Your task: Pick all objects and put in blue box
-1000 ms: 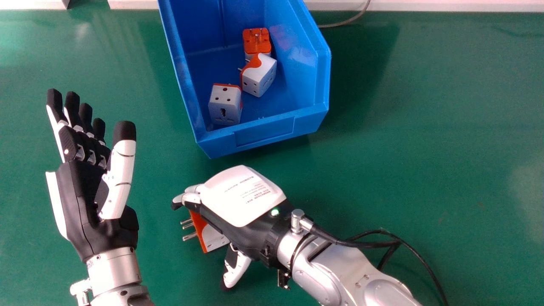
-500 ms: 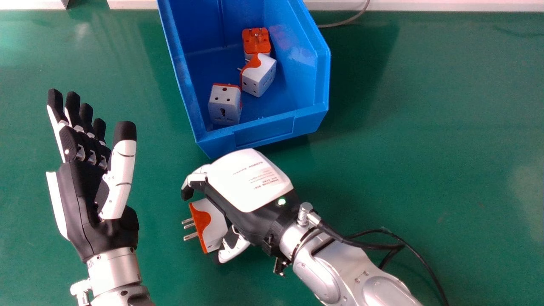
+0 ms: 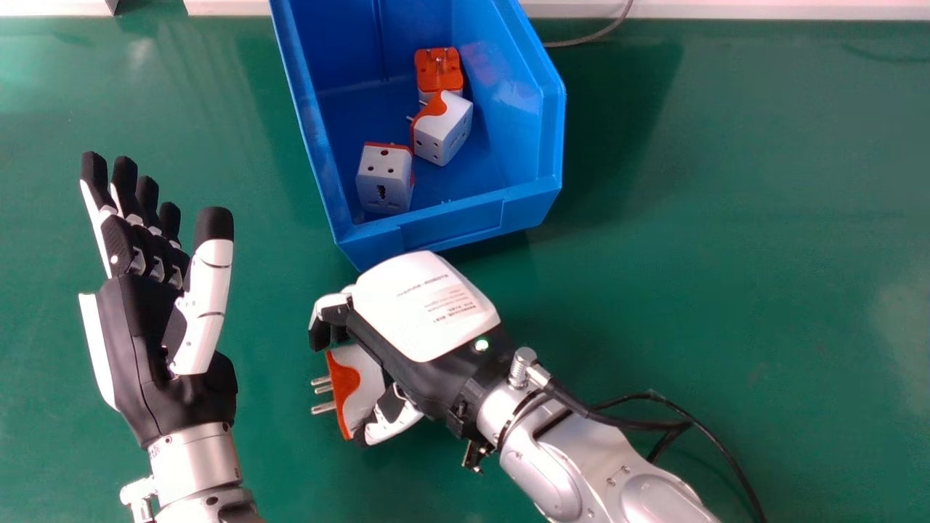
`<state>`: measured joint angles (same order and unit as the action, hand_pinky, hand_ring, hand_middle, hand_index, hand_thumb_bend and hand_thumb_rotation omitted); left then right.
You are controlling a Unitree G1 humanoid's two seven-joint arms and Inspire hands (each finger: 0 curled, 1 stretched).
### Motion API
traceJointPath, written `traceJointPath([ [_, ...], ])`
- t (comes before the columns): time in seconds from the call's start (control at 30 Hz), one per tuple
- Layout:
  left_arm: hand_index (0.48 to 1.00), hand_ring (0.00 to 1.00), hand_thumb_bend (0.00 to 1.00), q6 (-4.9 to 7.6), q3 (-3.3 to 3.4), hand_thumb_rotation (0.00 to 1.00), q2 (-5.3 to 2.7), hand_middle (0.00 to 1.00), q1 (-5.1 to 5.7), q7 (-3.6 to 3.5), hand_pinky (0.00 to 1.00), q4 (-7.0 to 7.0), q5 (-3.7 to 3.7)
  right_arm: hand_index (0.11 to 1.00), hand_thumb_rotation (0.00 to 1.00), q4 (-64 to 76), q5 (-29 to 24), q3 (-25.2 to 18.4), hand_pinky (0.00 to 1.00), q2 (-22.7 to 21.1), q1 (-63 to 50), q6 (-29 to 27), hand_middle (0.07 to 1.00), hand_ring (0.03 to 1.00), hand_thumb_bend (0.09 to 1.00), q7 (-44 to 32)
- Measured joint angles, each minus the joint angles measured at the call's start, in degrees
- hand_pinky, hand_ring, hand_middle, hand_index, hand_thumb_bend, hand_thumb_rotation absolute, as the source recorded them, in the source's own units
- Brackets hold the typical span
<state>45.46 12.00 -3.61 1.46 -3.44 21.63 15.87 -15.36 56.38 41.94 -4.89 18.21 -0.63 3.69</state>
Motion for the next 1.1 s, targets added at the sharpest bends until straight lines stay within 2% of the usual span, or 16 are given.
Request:
traceJointPath([
  [0.5, 1.0, 1.0, 0.67, 0.01, -0.01, 0.43, -0.01, 1.0, 0.13, -0.01, 1.0, -0.12, -0.01, 0.565, 0.01, 0.3, -0.09, -0.02, 0.34, -0.01, -0.81, -0.38, 0.526, 0.433, 0.529, 0.51],
  [0.93, 1.0, 1.0, 0.66, 0.03, 0.01, 0.42, -0.01, 1.0, 0.13, 0.02, 1.0, -0.11, -0.06, 0.555, 0.0, 0.3, -0.12, -0.18, 0.33, -0.1, -1.12, -1.7, 0.51, 0.417, 0.523, 1.77],
  [1.07, 1.0, 1.0, 0.66, 0.03, 0.01, 0.42, -0.01, 1.0, 0.13, 0.24, 1.0, -0.11, -0.1, 0.555, 0.0, 0.32, -1.77, -1.12, 0.33, -0.29, -1.39, -3.16, 0.51, 0.417, 0.523, 3.35],
  [1.1, 1.0, 1.0, 0.66, 0.03, 0.0, 0.42, -0.01, 1.0, 0.12, 0.48, 1.0, -0.12, -0.29, 0.555, 0.0, 0.96, -2.32, -1.63, 0.33, -0.45, -1.71, -3.27, 0.51, 0.417, 0.523, 3.42],
])
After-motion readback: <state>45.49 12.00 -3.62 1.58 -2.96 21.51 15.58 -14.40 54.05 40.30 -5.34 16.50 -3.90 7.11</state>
